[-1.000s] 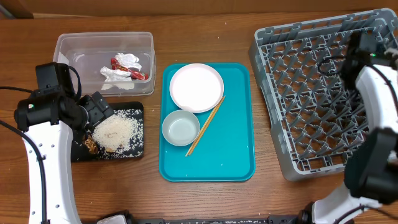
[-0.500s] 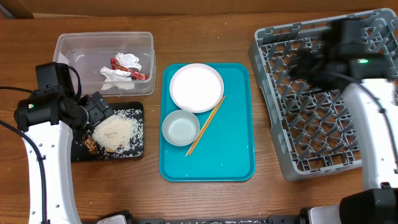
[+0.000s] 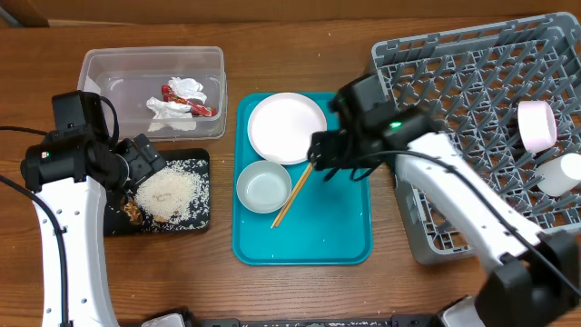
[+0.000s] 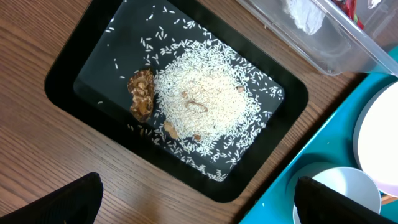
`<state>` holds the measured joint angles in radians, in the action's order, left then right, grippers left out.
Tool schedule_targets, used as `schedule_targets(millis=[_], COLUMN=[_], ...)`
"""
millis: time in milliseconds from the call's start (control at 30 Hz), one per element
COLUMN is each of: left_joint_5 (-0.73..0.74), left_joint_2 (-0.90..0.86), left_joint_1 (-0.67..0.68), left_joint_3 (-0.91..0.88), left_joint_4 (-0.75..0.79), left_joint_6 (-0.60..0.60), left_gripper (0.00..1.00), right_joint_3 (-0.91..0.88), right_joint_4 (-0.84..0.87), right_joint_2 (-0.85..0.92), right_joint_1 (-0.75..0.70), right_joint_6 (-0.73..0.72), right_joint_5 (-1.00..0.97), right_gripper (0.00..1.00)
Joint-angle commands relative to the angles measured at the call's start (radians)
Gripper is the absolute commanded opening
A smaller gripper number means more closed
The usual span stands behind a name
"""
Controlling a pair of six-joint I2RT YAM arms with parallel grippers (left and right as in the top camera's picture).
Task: Sort waste into correct bins and load items into the dishwasher
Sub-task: 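Grasp the rim of the white bowl on the teal tray with the right gripper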
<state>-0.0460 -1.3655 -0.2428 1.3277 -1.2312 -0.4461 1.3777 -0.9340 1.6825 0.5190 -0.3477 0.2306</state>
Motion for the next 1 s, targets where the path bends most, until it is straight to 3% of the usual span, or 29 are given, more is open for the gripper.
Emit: schedule_targets(millis=[0, 367, 700, 833, 967], left_joint_5=[-0.009, -0.009, -0.009, -0.009, -0.009], left_joint_2=[0.011, 0.011, 0.011, 0.011, 0.011], left_joint_1=[-0.004, -0.004, -0.004, -0.004, -0.004], left_joint_3=[0.010, 0.010, 0.010, 0.010, 0.010], left_joint_4=[0.001, 0.001, 0.001, 0.001, 0.001], left_joint_6=[-0.003, -0.003, -0.003, -0.003, -0.003], left_gripper=[1.00, 1.00, 1.00, 1.00, 1.00], right_joint_3=[-0.011, -0.011, -0.013, -0.013, -0.013], right_joint_4=[0.031, 0.070, 0.084, 0.091, 0.087], right_joint_2=[0.056, 0.204, 0.275, 0.275, 0.275], right_joint_1=[0.049, 0.164, 0.164, 0.164, 0.164], right_joint_6=[-0.043, -0.075, -0.102, -0.102, -0.102], right_joint_5=[-0.035, -0.064, -0.062, -0.062, -0.062], right_gripper=[0.79, 0.76, 0.39, 0.34, 0.22])
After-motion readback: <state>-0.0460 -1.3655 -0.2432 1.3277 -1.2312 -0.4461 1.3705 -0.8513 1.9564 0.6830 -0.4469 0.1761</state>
